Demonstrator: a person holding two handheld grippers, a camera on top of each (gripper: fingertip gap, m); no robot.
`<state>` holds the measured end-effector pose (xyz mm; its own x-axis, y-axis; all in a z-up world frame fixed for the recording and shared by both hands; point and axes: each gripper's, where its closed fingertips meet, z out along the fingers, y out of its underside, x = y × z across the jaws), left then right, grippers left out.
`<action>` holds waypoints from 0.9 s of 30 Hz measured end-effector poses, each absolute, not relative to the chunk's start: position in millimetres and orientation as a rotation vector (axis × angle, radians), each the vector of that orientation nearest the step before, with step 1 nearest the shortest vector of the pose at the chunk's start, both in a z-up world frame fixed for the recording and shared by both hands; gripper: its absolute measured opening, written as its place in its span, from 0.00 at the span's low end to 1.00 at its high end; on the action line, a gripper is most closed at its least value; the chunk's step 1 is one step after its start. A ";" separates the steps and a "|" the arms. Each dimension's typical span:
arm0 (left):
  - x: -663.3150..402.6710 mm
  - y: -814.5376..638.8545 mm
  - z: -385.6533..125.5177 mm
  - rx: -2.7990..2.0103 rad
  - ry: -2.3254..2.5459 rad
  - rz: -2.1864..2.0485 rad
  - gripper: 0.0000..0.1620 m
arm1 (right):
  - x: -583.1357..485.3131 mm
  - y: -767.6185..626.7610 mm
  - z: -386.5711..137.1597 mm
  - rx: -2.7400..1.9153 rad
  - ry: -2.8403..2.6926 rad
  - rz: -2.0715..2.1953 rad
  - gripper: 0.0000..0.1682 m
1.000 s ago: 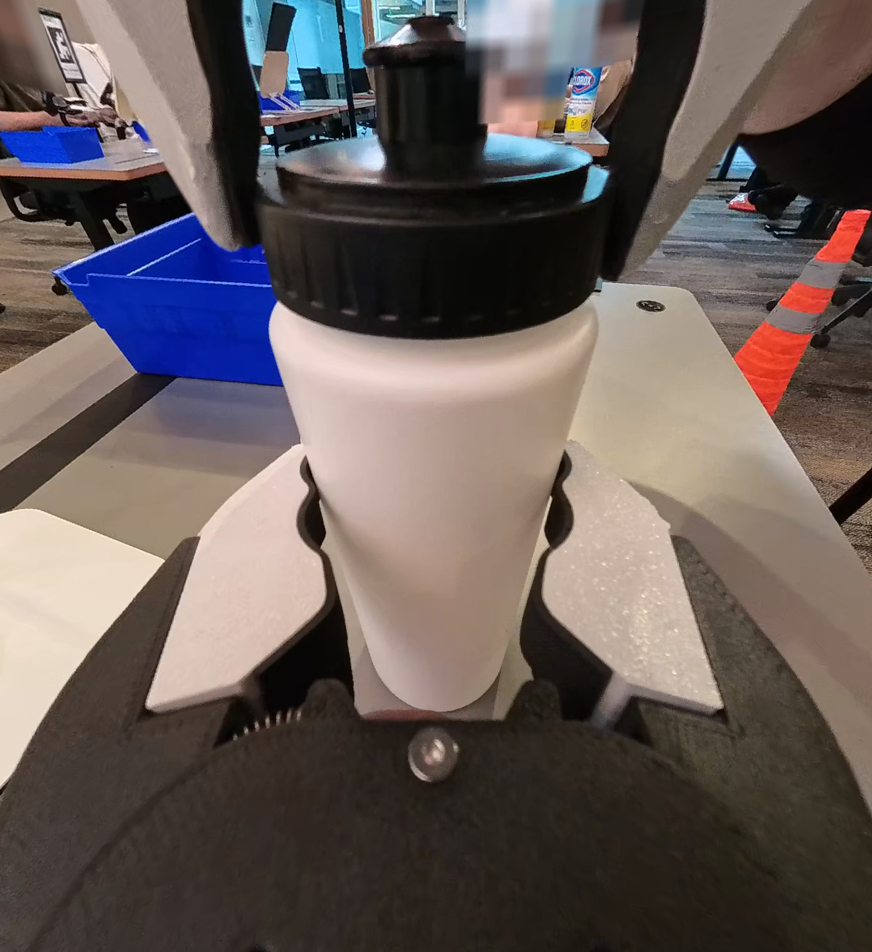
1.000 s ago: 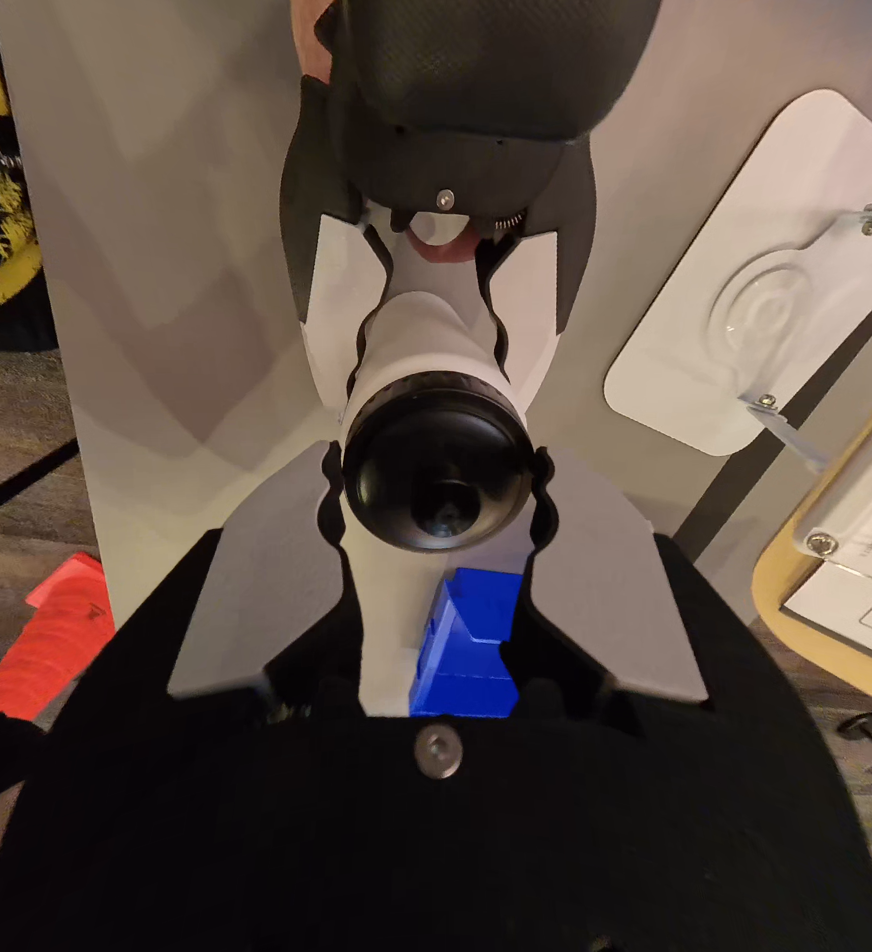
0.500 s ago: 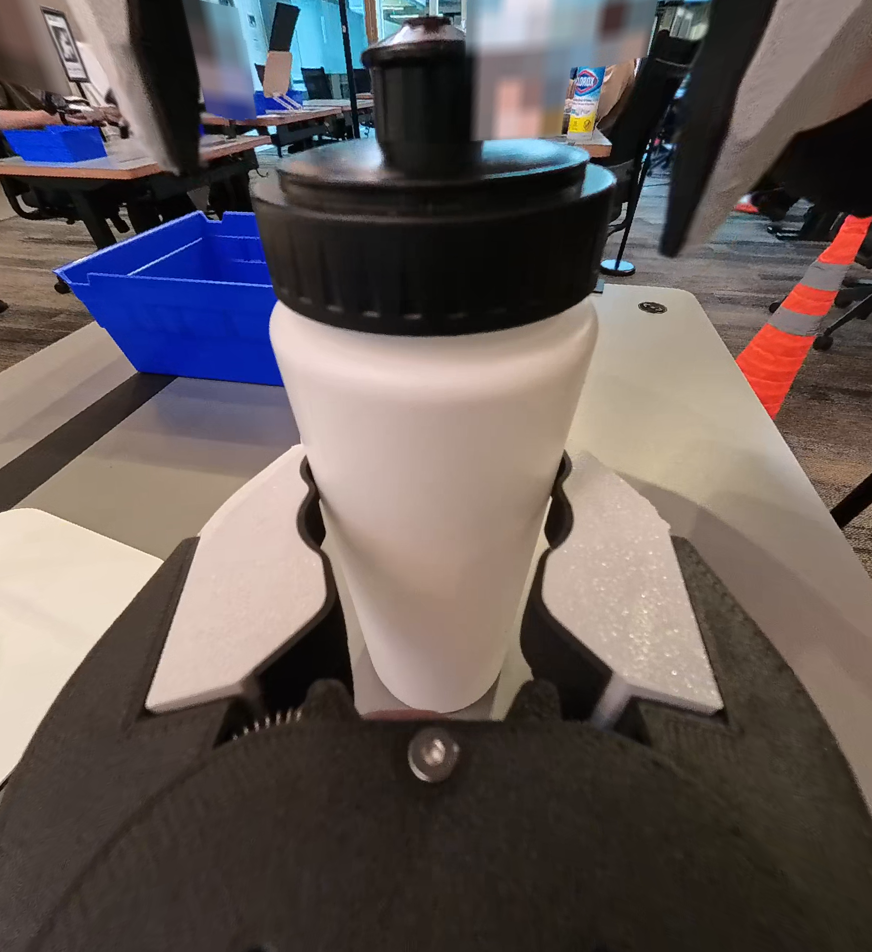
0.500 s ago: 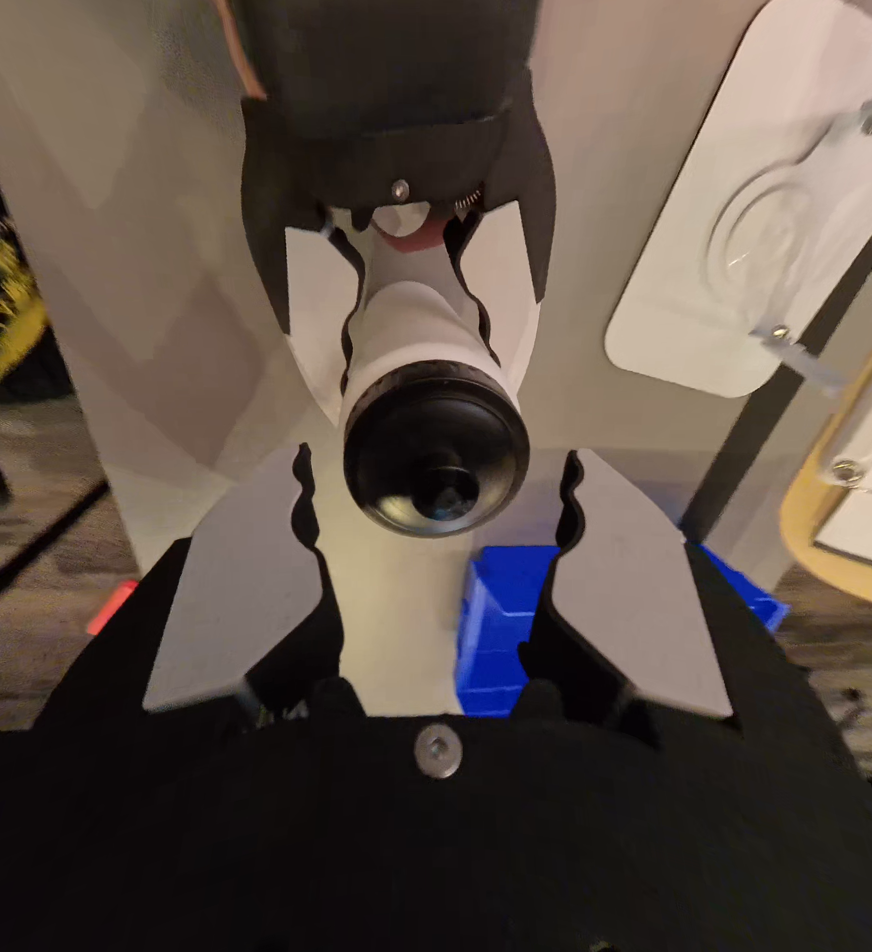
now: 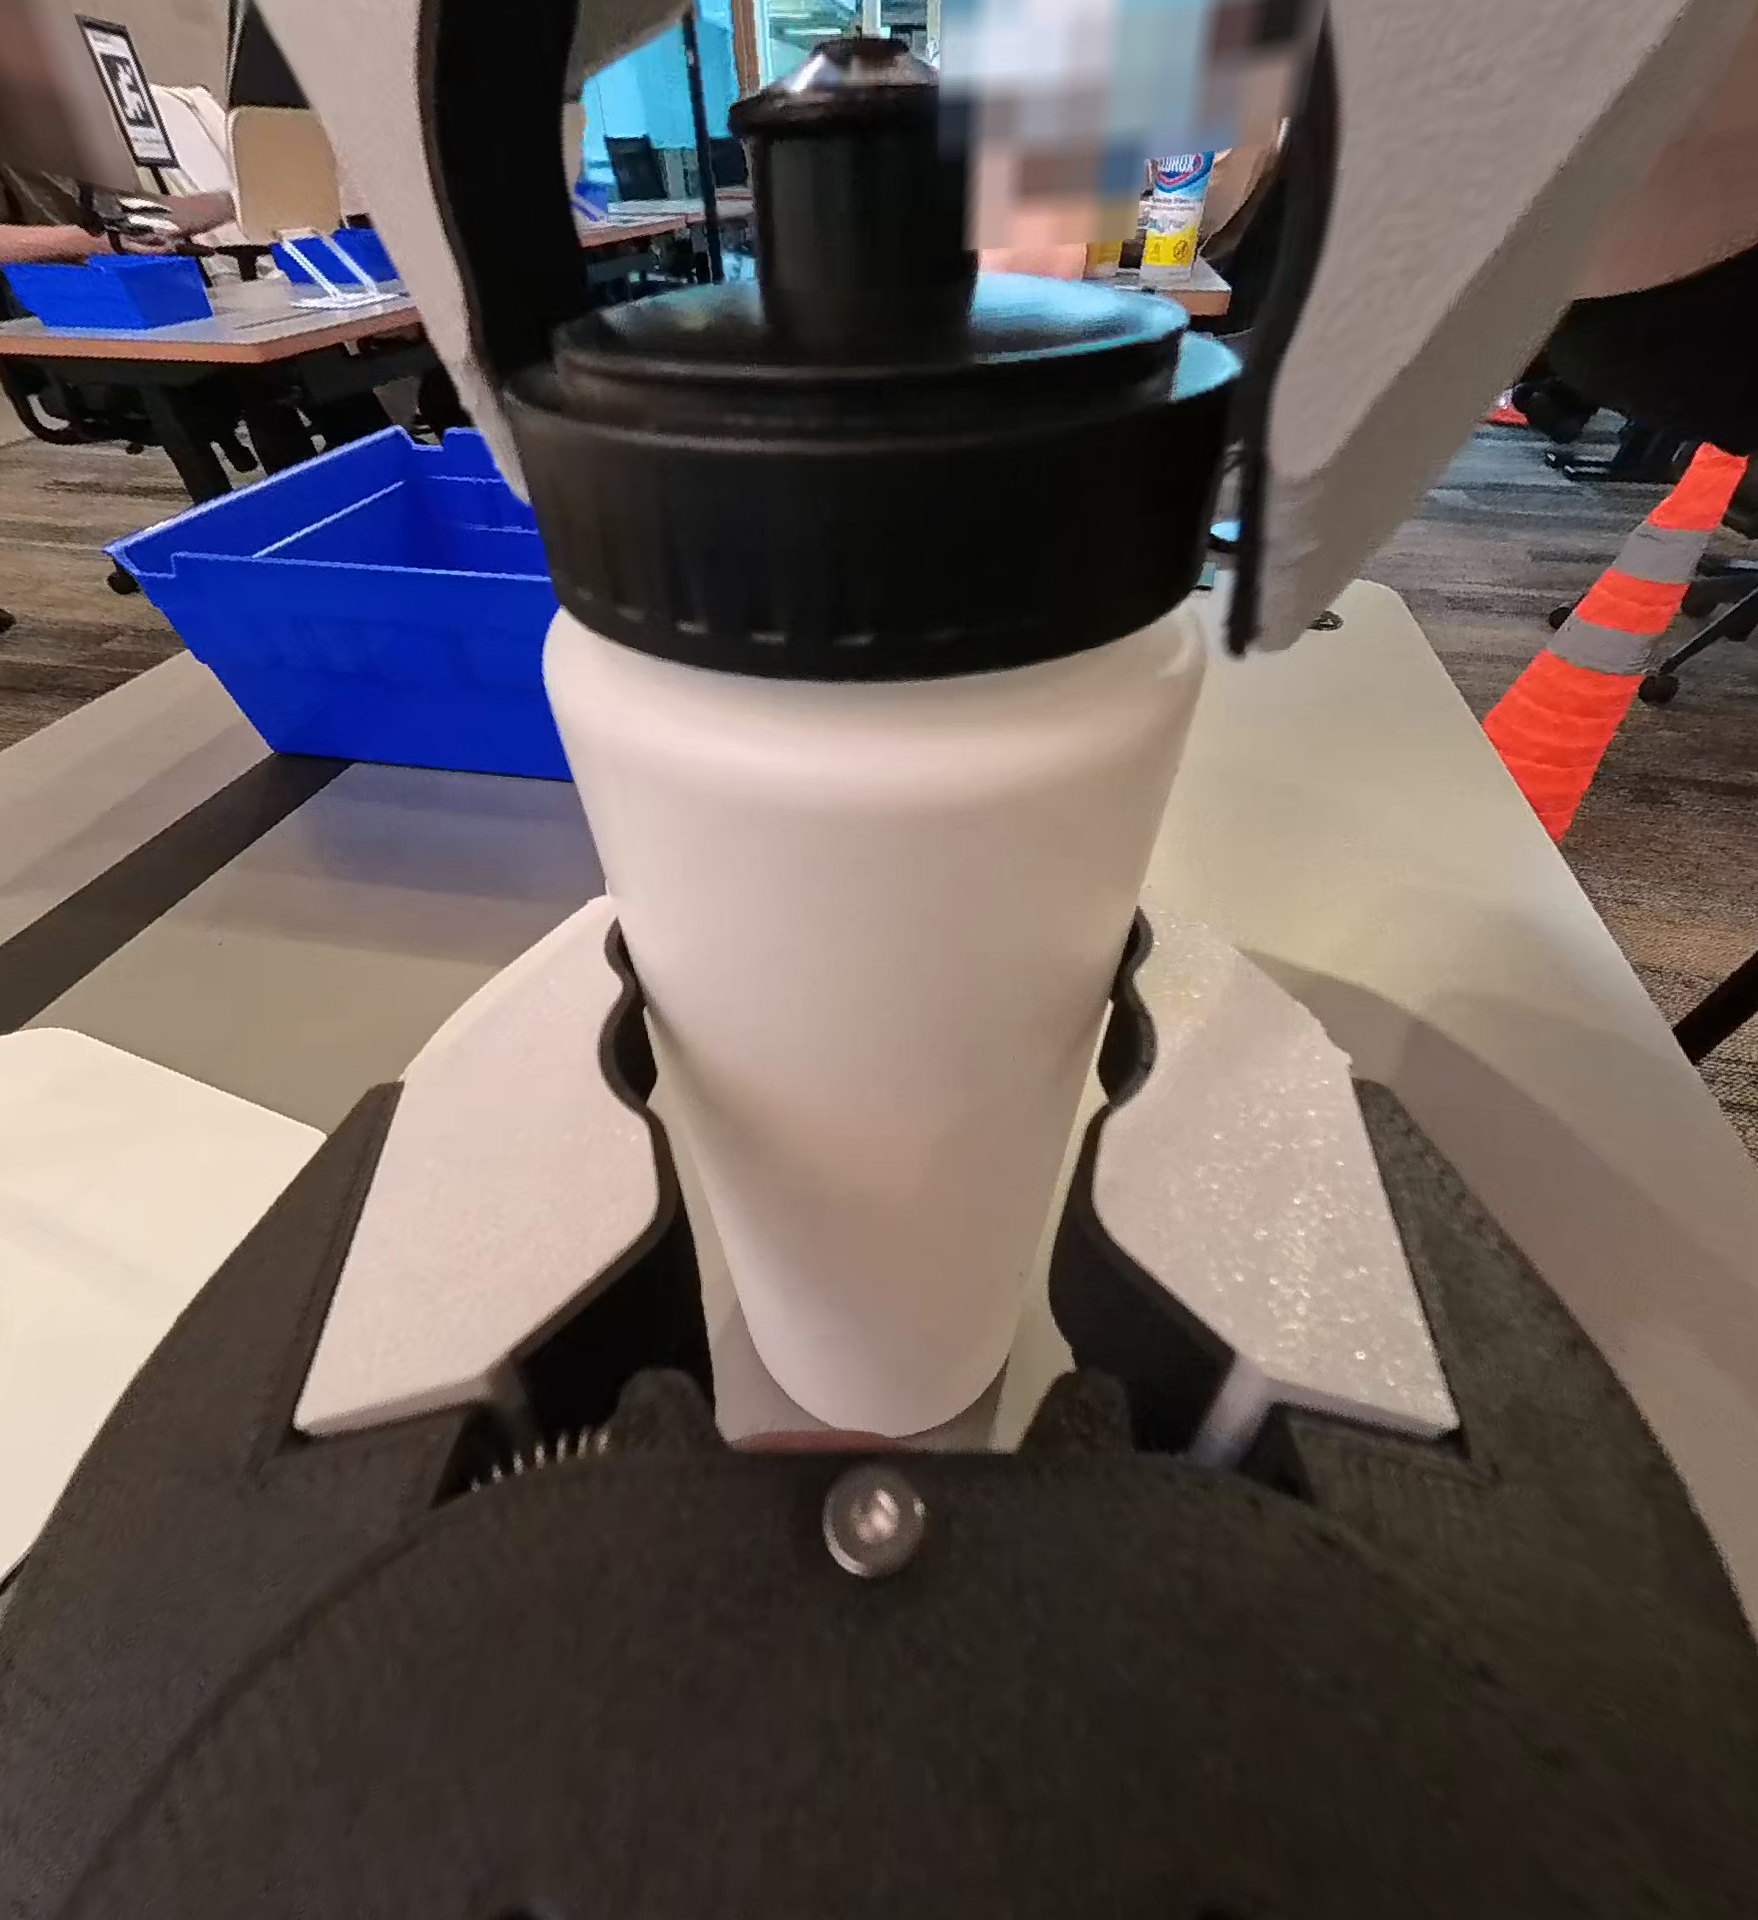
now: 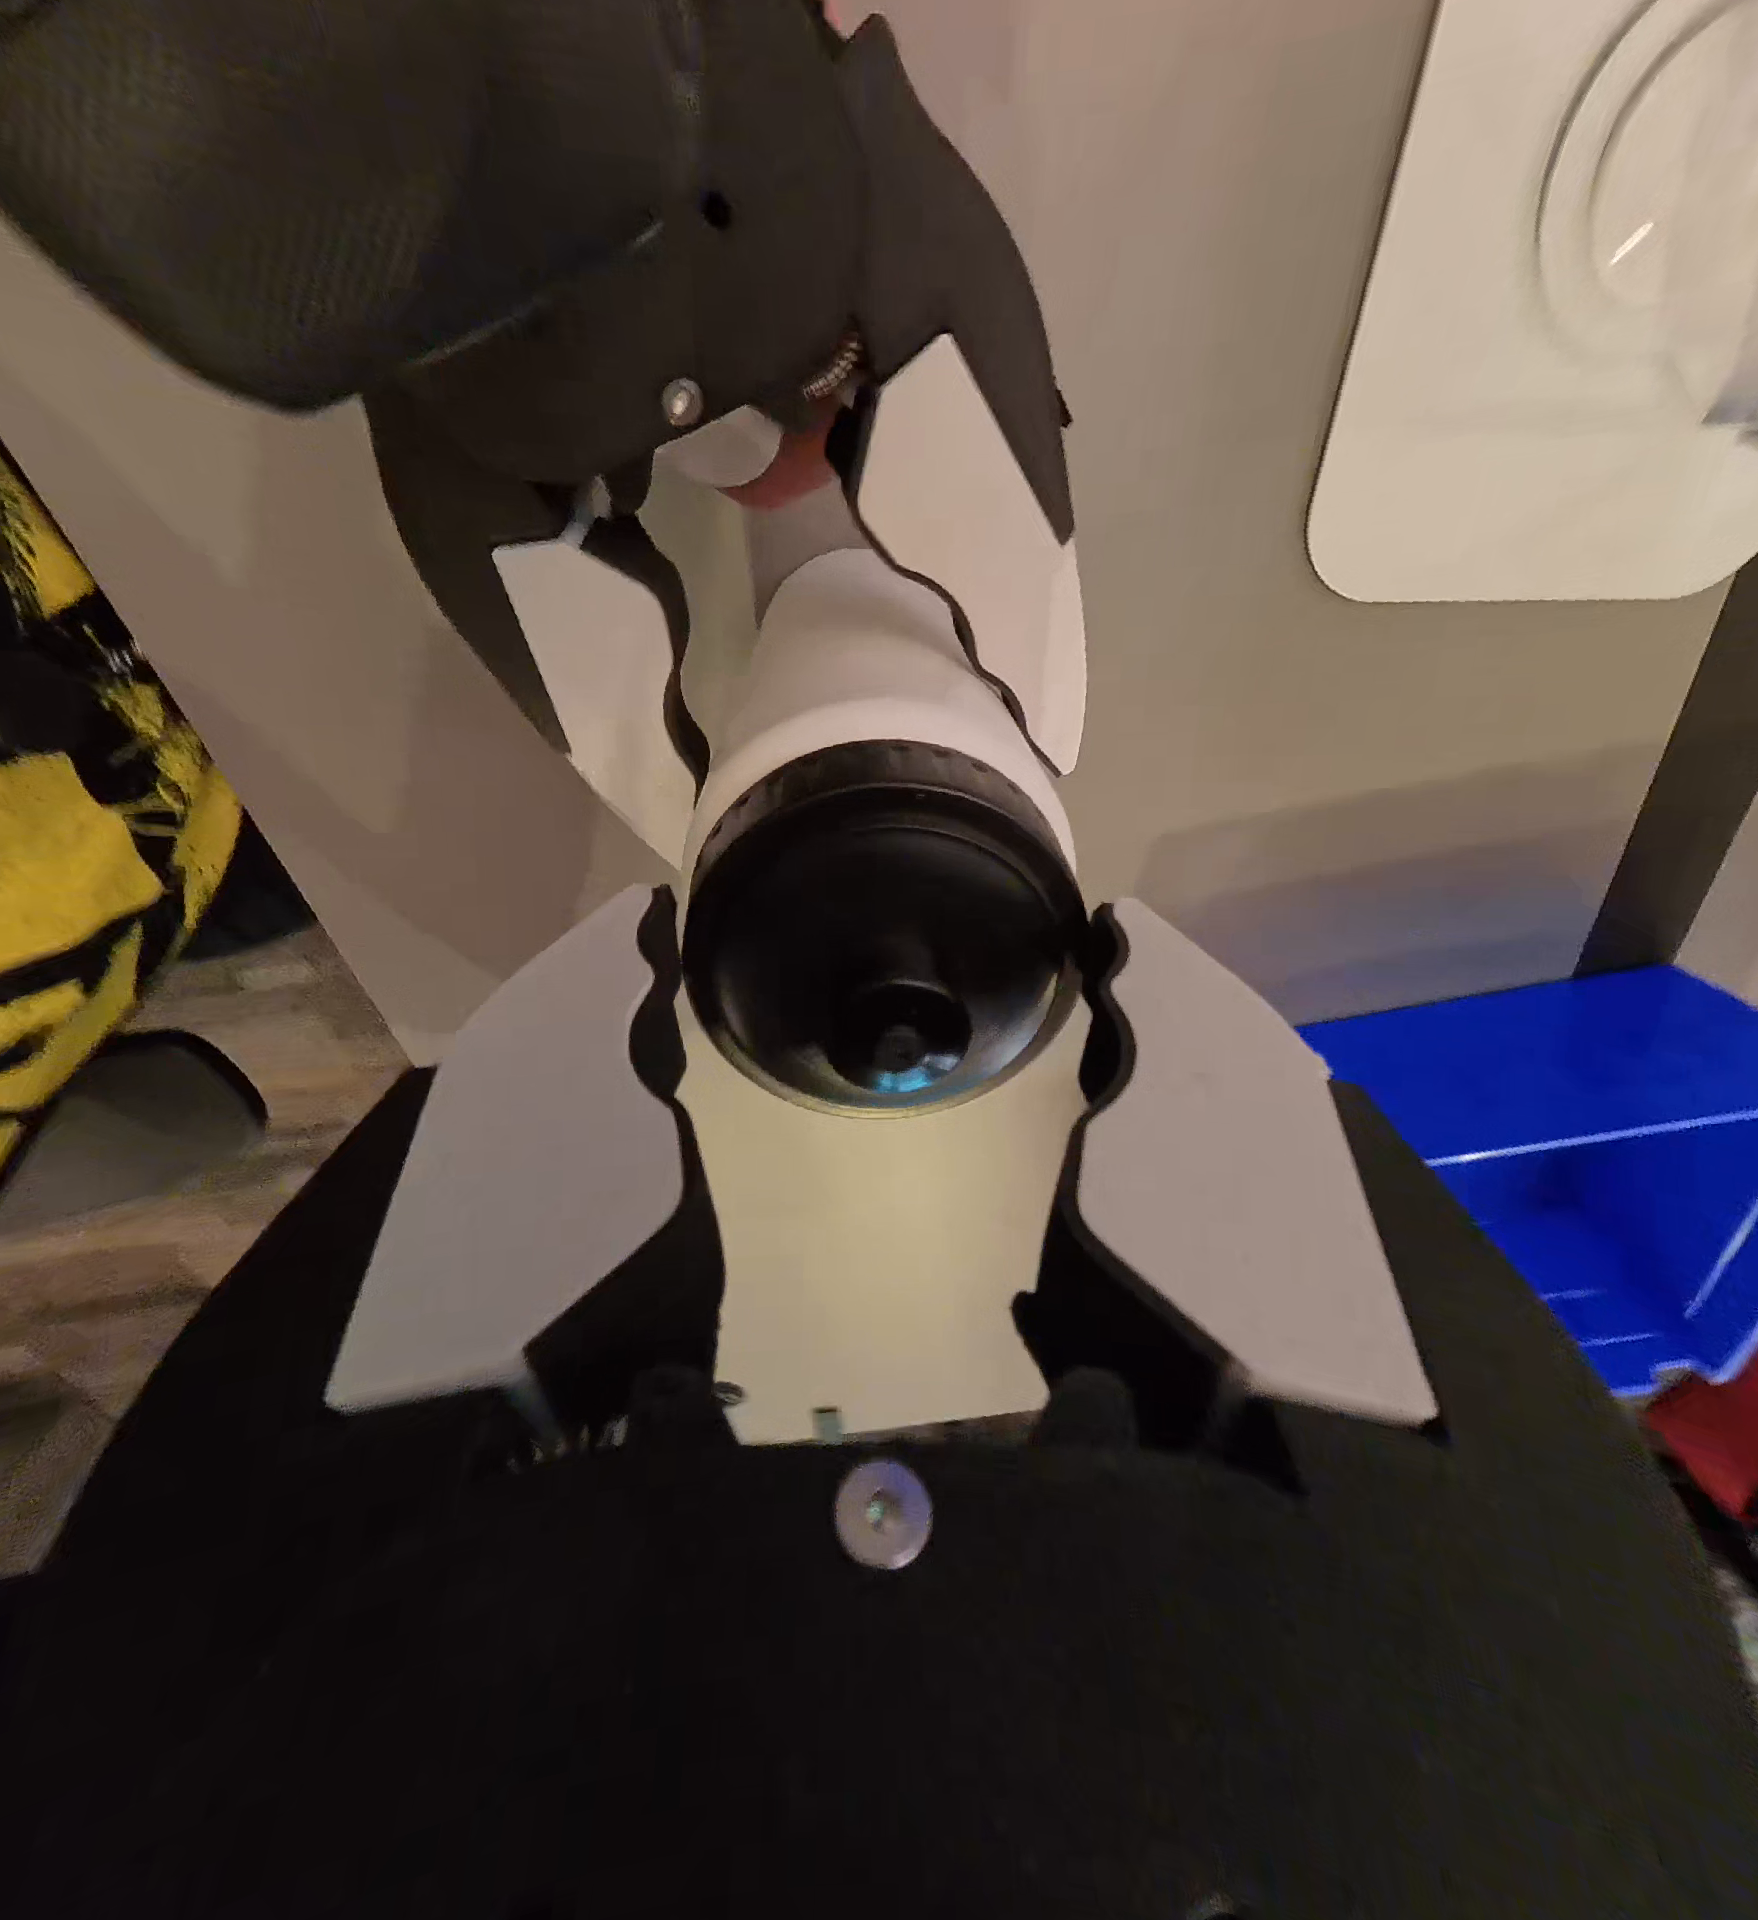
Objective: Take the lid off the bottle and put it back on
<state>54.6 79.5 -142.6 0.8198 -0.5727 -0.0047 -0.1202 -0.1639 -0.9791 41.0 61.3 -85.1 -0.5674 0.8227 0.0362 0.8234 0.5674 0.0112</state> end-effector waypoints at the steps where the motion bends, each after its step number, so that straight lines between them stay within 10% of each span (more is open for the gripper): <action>1: 54.5 79.2 -142.7 -1.713 0.544 -0.434 0.53 | 42.1 61.0 -84.6 -1.379 -2.797 -0.039 0.49; 10: 54.8 79.5 -142.6 -1.708 0.543 -0.440 0.53 | 40.0 62.0 -84.5 -0.834 -2.943 -0.086 0.45; 21: 56.0 79.8 -142.7 -1.711 0.542 -0.437 0.52 | 42.9 62.6 -88.5 -1.501 -2.748 -0.017 0.46; 27: 56.1 79.3 -142.8 -1.712 0.544 -0.437 0.53 | 38.3 65.2 -84.3 -1.177 -2.860 0.034 0.61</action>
